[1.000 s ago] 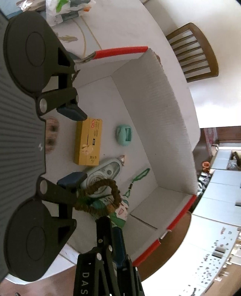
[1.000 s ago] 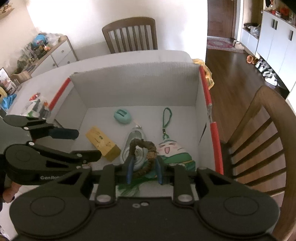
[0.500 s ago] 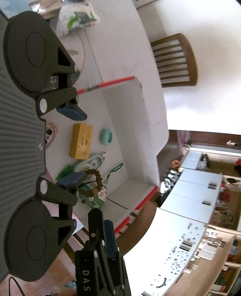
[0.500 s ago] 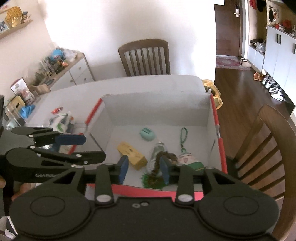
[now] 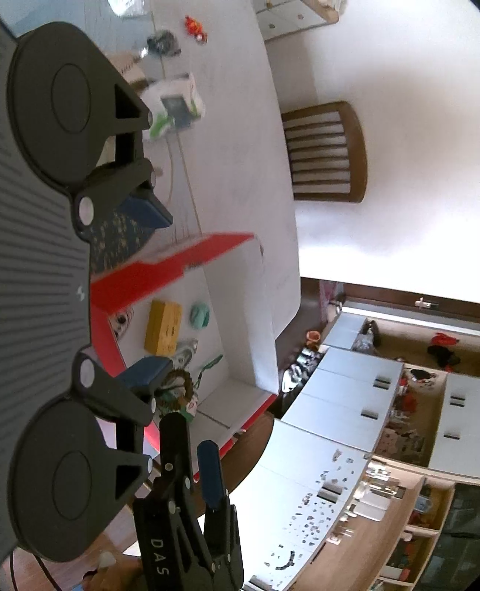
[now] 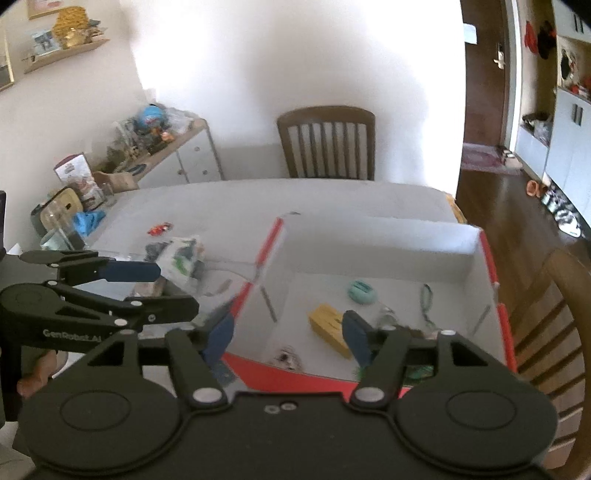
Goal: Organize objects
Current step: 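Withdraw both tools from the shoebox back over the table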
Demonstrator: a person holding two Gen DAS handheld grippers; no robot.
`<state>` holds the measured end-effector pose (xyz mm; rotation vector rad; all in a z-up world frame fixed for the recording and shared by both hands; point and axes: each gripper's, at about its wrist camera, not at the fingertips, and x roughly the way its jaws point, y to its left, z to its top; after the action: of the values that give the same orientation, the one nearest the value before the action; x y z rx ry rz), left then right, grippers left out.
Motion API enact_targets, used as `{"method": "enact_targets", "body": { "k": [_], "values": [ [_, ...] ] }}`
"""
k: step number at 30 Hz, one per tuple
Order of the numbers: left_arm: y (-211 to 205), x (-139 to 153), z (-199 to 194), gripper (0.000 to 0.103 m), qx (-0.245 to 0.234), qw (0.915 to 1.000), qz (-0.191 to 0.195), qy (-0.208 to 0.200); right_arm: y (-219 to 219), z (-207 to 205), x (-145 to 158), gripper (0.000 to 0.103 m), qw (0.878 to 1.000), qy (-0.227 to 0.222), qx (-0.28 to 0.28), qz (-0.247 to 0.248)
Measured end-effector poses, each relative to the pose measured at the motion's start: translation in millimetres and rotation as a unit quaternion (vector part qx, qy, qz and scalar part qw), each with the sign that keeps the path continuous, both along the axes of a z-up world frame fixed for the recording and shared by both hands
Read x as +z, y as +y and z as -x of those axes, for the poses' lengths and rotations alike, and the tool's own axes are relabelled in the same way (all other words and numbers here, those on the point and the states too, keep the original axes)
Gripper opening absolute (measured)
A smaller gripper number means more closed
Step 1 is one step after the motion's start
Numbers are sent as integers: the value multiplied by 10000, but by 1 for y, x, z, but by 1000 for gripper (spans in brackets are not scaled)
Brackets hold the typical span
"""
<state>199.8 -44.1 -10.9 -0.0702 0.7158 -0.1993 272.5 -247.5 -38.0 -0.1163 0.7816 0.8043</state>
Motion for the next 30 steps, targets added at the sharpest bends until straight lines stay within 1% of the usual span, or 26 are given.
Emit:
{"method": "enact_targets", "body": {
  "k": [3,4,6,9,11,13,15,16,17,18,20,23,28,30],
  "values": [
    [20,3,12,78,93,9999,-9,-37,16,11,4,71,10000,-54,65,-6],
    [27,4,16,82,118,9999,18,-41,21,14,4,72,9999,-57,84,-14],
    [41,5,22,85,201,9998,59,-59,33,22,5,75,9999,-73,122,-21],
    [62,6,31,86,302,9995,63,-57,50,33,4,77,9997,-160,190,30],
    [76,4,35,88,377,9993,44,-38,62,39,3,80,9994,-224,235,84],
    [89,3,39,95,455,9990,-16,-31,73,45,2,84,9993,-250,272,96],
    [102,1,44,100,516,9986,-76,-44,84,50,1,86,9992,-274,260,126],
    [109,0,46,100,541,9985,-95,-50,89,52,1,89,9992,-273,253,131],
    [116,-1,48,100,565,9983,-112,-50,94,53,1,94,9992,-271,255,130],
    [122,-2,50,100,596,9981,-129,-54,98,54,1,97,9992,-268,249,134],
    [135,-3,55,103,648,9978,-143,-88,107,56,1,102,9993,-290,190,106],
    [155,-4,58,103,747,9970,-161,-146,122,55,1,102,9993,-363,118,58],
    [190,-11,59,103,964,9950,-217,-131,156,51,-5,102,9981,-490,107,358],
    [203,-15,56,103,998,9947,-214,-101,167,48,-8,102,9980,-487,127,387]
  ]
}}
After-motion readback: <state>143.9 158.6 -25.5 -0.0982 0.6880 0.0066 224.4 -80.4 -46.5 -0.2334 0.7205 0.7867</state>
